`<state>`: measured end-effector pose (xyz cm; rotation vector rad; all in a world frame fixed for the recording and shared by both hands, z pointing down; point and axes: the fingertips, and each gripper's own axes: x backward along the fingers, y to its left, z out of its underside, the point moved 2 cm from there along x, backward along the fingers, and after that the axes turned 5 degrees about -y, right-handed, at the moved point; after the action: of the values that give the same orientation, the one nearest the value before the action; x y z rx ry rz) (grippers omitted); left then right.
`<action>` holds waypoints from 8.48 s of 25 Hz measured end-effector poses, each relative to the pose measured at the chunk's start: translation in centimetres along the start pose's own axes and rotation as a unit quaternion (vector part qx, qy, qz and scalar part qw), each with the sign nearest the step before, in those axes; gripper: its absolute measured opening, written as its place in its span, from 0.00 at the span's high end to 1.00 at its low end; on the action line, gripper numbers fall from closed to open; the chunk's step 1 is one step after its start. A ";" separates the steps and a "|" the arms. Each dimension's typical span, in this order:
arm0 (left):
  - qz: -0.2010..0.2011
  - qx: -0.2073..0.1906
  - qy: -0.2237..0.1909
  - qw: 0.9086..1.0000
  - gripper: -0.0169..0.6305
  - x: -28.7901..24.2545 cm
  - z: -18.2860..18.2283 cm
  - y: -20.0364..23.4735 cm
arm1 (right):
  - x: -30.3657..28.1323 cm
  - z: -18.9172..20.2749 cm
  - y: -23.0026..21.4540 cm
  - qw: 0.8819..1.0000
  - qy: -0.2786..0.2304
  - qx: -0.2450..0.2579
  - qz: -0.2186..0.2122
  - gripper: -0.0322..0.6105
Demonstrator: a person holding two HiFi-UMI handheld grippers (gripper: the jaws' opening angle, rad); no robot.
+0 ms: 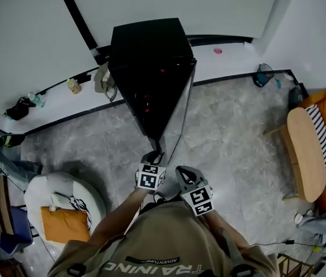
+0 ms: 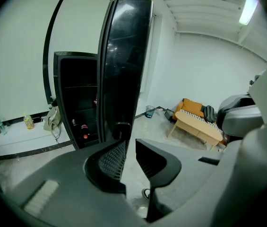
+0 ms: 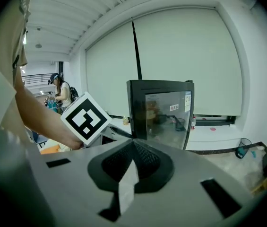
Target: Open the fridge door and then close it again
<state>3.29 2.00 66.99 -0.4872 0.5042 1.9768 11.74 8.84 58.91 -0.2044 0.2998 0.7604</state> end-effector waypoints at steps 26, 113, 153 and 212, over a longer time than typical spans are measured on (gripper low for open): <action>-0.062 0.084 0.009 0.995 0.89 -3.1 -0.6 -11.3 | 6.2 0.9 -9.9 0.995 0.012 0.022 -0.098 0.96; -0.163 0.168 -0.175 0.956 0.97 7.6 -2.5 2.0 | -5.8 -2.4 -6.9 0.981 0.034 0.066 -0.177 0.96; -0.092 0.138 -0.209 0.964 0.97 10.7 -5.8 16.9 | -21.4 -8.8 -2.8 0.990 0.007 0.100 -0.097 0.96; -0.176 0.142 -0.160 0.961 0.97 -2.6 -14.3 27.7 | -35.6 -12.8 -9.5 0.969 0.002 0.064 -0.239 0.96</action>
<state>-18.80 -19.17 60.34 -0.0628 0.4505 1.5688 -8.47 -24.56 59.68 -0.1469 0.2876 0.2618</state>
